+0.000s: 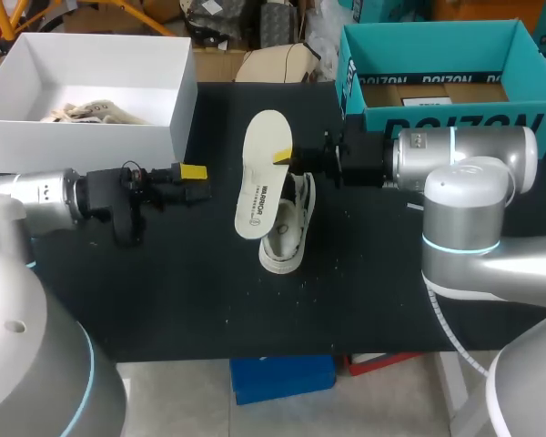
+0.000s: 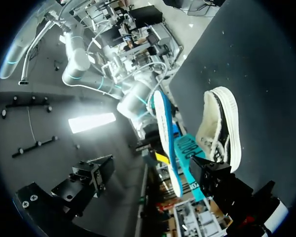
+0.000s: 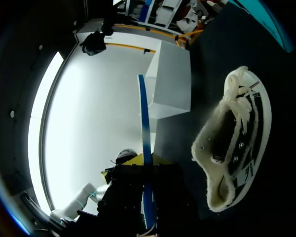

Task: Take the shoe out of the shoebox, open the shoe tongue, remove and reinsert the insole, then place the shoe into the shoebox

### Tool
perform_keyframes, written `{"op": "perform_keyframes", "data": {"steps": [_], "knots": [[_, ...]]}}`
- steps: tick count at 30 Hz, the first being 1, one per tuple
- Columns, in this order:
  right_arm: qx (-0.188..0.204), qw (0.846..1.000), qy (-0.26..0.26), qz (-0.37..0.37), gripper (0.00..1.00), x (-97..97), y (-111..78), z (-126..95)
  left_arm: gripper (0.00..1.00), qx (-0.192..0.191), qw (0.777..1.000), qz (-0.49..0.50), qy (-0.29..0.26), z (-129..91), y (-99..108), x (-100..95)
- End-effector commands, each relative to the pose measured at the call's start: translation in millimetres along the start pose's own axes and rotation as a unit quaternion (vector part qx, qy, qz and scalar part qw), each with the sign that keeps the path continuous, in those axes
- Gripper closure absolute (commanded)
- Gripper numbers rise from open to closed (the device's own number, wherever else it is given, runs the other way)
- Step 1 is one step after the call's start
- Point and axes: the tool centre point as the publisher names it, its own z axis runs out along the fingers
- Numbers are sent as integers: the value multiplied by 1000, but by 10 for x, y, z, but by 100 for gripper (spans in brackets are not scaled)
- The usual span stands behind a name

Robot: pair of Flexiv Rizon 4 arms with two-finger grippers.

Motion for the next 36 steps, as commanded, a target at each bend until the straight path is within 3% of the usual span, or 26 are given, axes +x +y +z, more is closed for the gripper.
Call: {"op": "perform_keyframes", "data": {"steps": [1, 14, 22, 30, 31, 33, 34, 35, 36], "knots": [[-1, 1000, -1, 0, 100, 3, -2, 13, 0, 8, 1000, -2, 9, 79, 15, -30], [-1, 1000, -1, 0, 100, 3, -2, 13, 0, 56, 993, -95, 50, 293, -60, 45], [-1, 1000, -1, 0, 100, 3, -2, 13, 0, 63, 991, -102, 53, 385, -58, 30], [-1, 1000, -1, 0, 100, 3, -2, 13, 0, 57, 992, -103, 46, 473, -78, 192], [-1, 1000, -1, 0, 100, 3, -2, 13, 3, 58, 992, -102, 45, 488, -66, 203], [-1, 1000, -1, 0, 100, 3, -2, 13, 22, 57, 992, -100, 45, 518, -38, 225], [-1, 1000, -1, 0, 100, 3, -2, 13, 25, 56, 992, -100, 45, 534, -24, 235], [-1, 1000, -1, 0, 100, 3, -2, 13, 34, 56, 993, -99, 44, 552, -11, 244], [-1, 1000, -1, 0, 100, 3, -2, 13, 49, 56, 993, -99, 43, 573, 1, 255]]}}
